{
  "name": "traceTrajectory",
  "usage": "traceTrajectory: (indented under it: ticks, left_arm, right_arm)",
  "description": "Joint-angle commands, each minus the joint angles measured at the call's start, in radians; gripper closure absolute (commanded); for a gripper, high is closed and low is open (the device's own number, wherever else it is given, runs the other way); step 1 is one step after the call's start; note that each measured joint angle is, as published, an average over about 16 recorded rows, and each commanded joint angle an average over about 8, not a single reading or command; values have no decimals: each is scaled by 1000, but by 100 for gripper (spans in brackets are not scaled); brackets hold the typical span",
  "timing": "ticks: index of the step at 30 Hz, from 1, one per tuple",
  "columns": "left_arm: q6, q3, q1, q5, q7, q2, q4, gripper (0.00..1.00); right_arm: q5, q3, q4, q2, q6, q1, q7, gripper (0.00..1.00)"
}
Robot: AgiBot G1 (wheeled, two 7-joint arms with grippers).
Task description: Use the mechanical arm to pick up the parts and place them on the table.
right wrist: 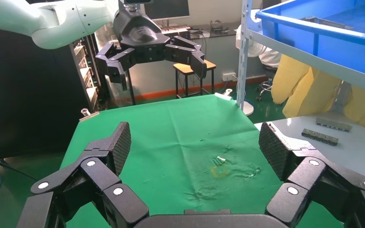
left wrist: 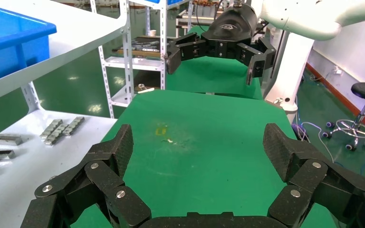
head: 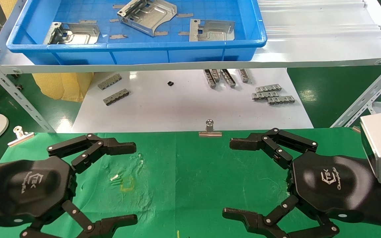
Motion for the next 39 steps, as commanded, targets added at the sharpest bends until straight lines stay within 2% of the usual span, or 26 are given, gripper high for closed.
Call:
traceTrajectory:
  ticks: [1, 39]
  left_arm:
    - [0, 0, 0, 0, 0, 0, 0, 0]
    - [0, 0, 0, 0, 0, 0, 0, 0]
  right_arm:
    - [0, 0, 0, 0, 0, 0, 0, 0]
    - [0, 0, 0, 0, 0, 0, 0, 0]
